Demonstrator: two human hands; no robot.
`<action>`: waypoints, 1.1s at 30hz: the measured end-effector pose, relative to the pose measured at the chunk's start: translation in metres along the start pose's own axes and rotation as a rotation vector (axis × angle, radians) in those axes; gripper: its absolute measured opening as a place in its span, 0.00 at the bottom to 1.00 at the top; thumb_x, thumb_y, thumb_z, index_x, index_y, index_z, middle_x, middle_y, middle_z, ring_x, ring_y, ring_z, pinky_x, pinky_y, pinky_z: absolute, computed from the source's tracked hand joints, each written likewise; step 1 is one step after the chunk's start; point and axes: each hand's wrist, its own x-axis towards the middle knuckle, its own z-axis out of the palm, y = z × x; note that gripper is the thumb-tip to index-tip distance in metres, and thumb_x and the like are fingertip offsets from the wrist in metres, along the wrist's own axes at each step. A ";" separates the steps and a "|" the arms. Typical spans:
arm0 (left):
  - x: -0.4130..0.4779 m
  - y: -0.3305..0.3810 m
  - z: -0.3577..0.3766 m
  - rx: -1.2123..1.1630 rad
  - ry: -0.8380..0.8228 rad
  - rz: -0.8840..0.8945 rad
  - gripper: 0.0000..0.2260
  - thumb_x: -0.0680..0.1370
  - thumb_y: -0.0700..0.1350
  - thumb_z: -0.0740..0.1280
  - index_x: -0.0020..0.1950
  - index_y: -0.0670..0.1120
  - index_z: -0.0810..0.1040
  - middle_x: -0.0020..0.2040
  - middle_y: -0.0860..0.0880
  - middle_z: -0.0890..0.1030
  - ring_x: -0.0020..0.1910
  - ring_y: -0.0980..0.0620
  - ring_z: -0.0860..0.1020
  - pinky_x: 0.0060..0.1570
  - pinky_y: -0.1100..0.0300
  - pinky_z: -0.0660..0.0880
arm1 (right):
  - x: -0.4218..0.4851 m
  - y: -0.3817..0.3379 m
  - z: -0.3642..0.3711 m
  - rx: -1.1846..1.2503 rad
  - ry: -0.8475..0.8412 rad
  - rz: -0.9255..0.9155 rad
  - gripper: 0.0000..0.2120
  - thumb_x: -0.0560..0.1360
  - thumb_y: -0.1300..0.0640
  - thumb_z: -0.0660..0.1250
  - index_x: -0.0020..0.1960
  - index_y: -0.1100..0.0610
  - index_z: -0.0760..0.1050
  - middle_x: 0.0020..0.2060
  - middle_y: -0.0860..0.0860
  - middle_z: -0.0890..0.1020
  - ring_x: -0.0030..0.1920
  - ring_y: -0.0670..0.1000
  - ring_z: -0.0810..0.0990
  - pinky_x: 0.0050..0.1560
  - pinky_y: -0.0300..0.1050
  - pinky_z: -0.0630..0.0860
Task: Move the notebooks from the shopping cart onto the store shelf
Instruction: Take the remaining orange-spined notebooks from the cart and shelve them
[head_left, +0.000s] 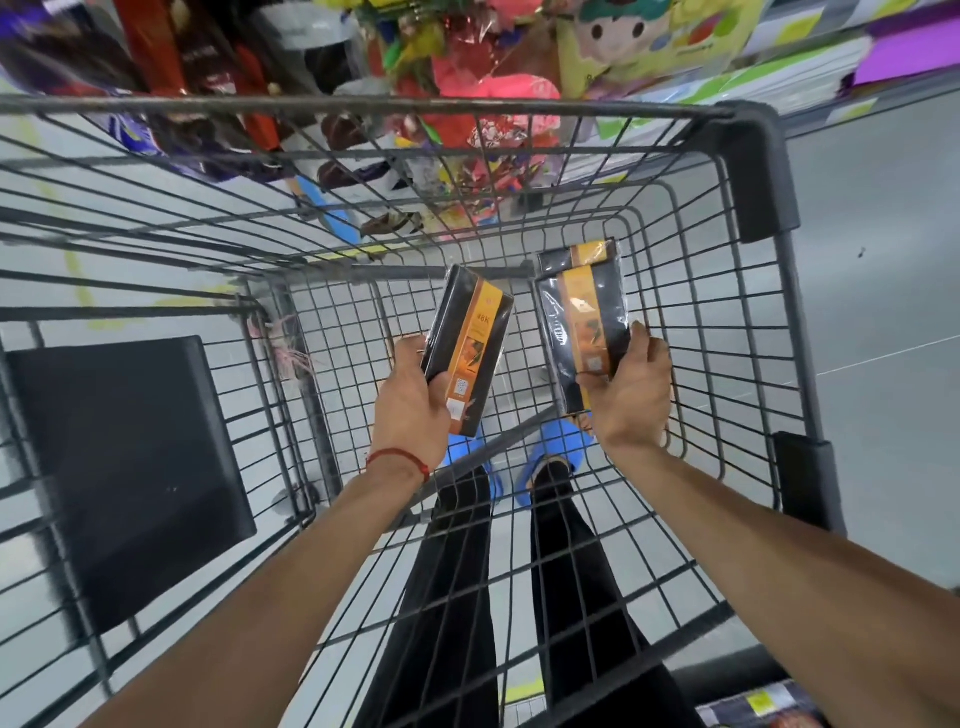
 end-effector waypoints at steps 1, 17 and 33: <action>0.001 -0.002 0.001 0.001 0.003 0.000 0.14 0.81 0.39 0.61 0.66 0.46 0.64 0.46 0.49 0.81 0.37 0.59 0.79 0.30 0.74 0.73 | 0.000 -0.001 0.000 -0.007 -0.003 0.001 0.41 0.66 0.53 0.81 0.72 0.60 0.65 0.63 0.60 0.73 0.62 0.61 0.75 0.62 0.56 0.77; -0.023 0.020 -0.019 0.010 -0.007 0.006 0.14 0.81 0.39 0.61 0.66 0.49 0.72 0.47 0.53 0.81 0.41 0.55 0.77 0.46 0.63 0.75 | -0.033 -0.016 -0.043 0.467 -0.374 0.170 0.08 0.75 0.60 0.74 0.51 0.56 0.77 0.48 0.53 0.84 0.46 0.53 0.85 0.45 0.45 0.83; -0.128 0.141 -0.085 -0.248 -0.046 -0.072 0.18 0.81 0.43 0.64 0.71 0.45 0.67 0.66 0.46 0.75 0.65 0.46 0.74 0.69 0.49 0.69 | -0.114 -0.008 -0.224 0.897 -0.400 0.074 0.08 0.80 0.66 0.67 0.59 0.64 0.77 0.47 0.53 0.83 0.35 0.35 0.82 0.31 0.28 0.75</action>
